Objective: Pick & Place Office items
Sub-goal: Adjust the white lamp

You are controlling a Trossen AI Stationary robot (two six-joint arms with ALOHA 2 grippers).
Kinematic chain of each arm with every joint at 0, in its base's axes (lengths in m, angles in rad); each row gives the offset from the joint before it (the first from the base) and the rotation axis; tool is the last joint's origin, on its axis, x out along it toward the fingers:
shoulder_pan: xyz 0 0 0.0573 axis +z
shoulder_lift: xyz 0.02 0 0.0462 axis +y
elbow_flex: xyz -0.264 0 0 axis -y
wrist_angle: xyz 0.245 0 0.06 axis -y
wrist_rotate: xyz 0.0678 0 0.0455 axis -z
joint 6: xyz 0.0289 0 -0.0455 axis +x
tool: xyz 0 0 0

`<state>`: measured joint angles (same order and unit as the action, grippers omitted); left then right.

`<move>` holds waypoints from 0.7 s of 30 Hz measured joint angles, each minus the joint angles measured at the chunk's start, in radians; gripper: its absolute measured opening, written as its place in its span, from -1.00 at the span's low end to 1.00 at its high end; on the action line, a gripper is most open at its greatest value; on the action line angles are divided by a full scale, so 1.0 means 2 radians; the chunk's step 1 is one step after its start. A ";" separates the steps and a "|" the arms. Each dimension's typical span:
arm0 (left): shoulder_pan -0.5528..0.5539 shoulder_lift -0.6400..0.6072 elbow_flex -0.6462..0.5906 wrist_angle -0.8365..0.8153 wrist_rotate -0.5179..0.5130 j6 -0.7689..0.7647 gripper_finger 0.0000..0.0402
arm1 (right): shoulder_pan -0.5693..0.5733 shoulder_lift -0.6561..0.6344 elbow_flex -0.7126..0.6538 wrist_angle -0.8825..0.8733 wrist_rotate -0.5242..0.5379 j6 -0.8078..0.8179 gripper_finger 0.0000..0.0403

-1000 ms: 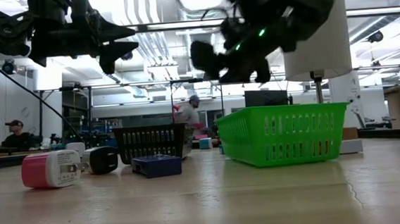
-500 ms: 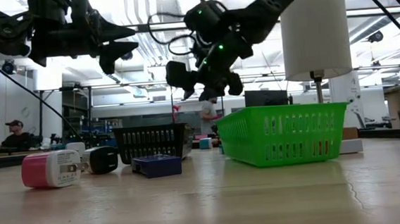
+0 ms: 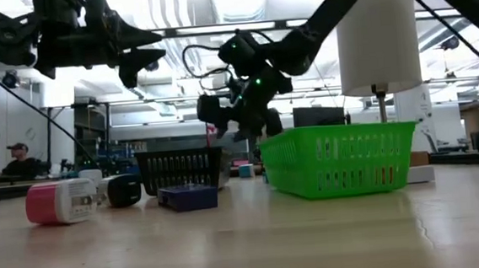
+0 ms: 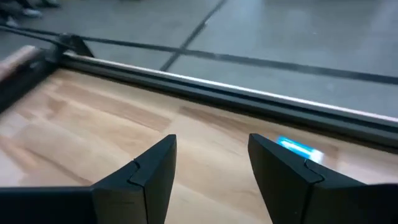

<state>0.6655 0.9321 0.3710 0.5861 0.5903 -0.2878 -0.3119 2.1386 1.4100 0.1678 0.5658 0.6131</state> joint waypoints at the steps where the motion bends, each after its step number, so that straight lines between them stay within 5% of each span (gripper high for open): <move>1: 0.000 0.000 0.000 0.000 0.000 0.000 -0.05 | 0.000 0.002 0.008 -0.008 0.004 0.000 -0.02; 10: 0.000 0.000 0.000 0.000 0.000 0.000 -0.05 | -0.006 -0.010 0.032 -0.068 -0.089 0.000 -0.01; 16: 0.000 0.000 0.000 0.000 0.000 0.000 -0.05 | -0.022 -0.012 0.035 -0.087 -0.224 -0.003 -0.01; 21: 0.000 0.000 0.000 0.000 0.000 0.000 -0.05 | -0.021 -0.012 0.033 -0.137 -0.222 -0.018 -0.04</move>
<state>0.6651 0.9321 0.3709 0.5858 0.5903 -0.2878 -0.3535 2.1151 1.4758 -0.1070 0.1224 0.5762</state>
